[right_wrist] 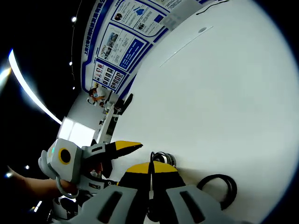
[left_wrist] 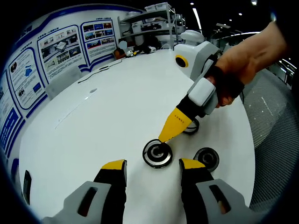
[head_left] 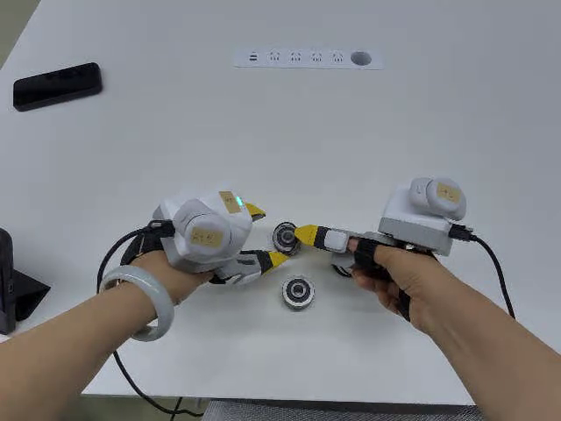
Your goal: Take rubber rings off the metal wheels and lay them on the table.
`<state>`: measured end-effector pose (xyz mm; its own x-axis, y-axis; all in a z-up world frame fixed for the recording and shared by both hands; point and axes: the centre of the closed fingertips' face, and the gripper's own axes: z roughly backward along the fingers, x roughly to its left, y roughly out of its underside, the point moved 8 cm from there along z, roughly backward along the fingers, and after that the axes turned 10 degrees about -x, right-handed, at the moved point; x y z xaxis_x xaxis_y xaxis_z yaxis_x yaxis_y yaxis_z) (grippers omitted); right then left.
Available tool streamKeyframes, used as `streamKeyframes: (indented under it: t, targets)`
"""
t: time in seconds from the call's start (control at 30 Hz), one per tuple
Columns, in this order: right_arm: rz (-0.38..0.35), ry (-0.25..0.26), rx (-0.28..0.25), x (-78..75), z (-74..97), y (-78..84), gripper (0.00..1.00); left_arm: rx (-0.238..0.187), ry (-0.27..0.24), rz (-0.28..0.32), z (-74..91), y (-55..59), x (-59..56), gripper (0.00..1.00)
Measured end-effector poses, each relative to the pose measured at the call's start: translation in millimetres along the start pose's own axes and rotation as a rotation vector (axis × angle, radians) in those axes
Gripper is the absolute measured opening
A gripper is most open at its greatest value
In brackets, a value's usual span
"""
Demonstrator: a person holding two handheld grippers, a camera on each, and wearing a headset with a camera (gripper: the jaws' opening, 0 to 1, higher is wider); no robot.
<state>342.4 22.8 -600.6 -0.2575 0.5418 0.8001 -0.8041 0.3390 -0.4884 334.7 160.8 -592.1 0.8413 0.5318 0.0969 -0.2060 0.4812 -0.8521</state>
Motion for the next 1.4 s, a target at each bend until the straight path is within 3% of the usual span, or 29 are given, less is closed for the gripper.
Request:
streamKeyframes:
  t: [0.17, 0.5, 0.9, 1.13, 1.4]
  targets:
    - [-0.001, -0.009, -0.002, 3.2, 1.6, 1.5, 0.02, -0.023, -0.008, 0.023, 4.0, 1.7, 1.3, 0.51]
    - [-0.027, -0.045, -0.027, 13.1, 6.6, 3.0, 0.02, -0.115, -0.011, 0.079, 10.4, 0.1, 1.3, 0.57]
    - [-0.058, -0.094, -0.08, 29.8, 25.1, 1.8, 0.02, -0.143, -0.015, 0.101, 19.5, 7.3, -3.8, 0.64]
    - [-0.087, -0.068, -0.116, 19.3, 47.9, 2.5, 0.02, -0.161, -0.028, 0.119, 27.8, 9.7, -7.9, 0.66]
    - [-0.107, 0.006, -0.141, -6.5, 68.5, 2.9, 0.02, -0.163, -0.043, 0.126, 33.9, 11.6, -11.2, 0.63]
